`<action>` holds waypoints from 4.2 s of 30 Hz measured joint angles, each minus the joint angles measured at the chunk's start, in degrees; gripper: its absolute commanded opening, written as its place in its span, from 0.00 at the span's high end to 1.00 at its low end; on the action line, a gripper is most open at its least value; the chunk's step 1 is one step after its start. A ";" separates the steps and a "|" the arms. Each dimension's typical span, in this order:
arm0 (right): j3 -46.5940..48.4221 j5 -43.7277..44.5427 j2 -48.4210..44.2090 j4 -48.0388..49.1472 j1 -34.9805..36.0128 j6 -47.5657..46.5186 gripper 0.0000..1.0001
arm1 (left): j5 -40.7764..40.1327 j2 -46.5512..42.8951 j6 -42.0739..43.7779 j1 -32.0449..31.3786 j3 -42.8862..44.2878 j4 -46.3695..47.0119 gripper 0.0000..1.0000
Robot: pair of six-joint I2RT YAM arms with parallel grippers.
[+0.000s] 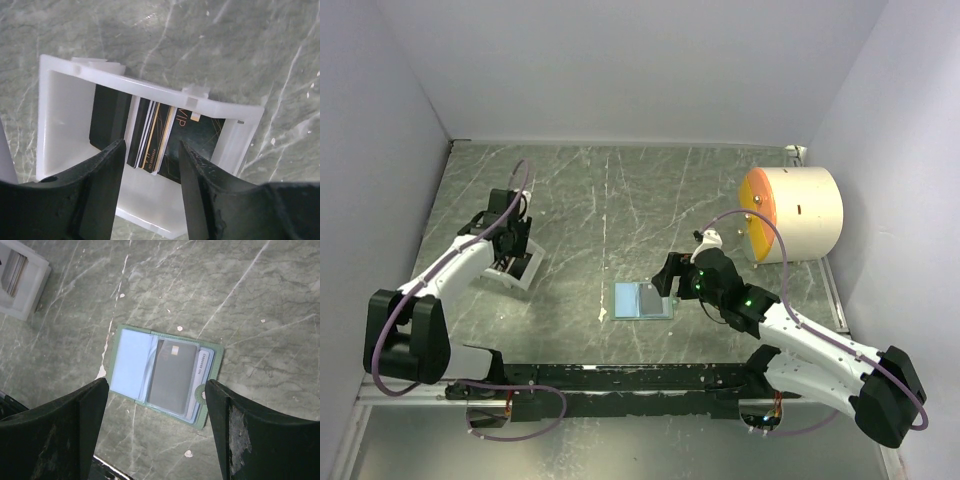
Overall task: Put the credit cards into the card holder
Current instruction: Move the storage box to the center of the board.
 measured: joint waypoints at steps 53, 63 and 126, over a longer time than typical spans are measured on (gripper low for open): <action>1.11 -0.76 -1.84 1.51 0.00 0.09 0.22 | -13.77 9.70 23.39 2.78 -9.03 24.96 0.45; 1.11 -0.68 -0.55 2.01 -0.02 0.22 0.27 | -15.65 11.76 23.91 4.59 -7.65 26.12 0.55; 55.89 -4.33 75.54 20.06 11.63 18.45 0.68 | 14.38 -3.37 -6.21 13.11 0.50 7.76 0.54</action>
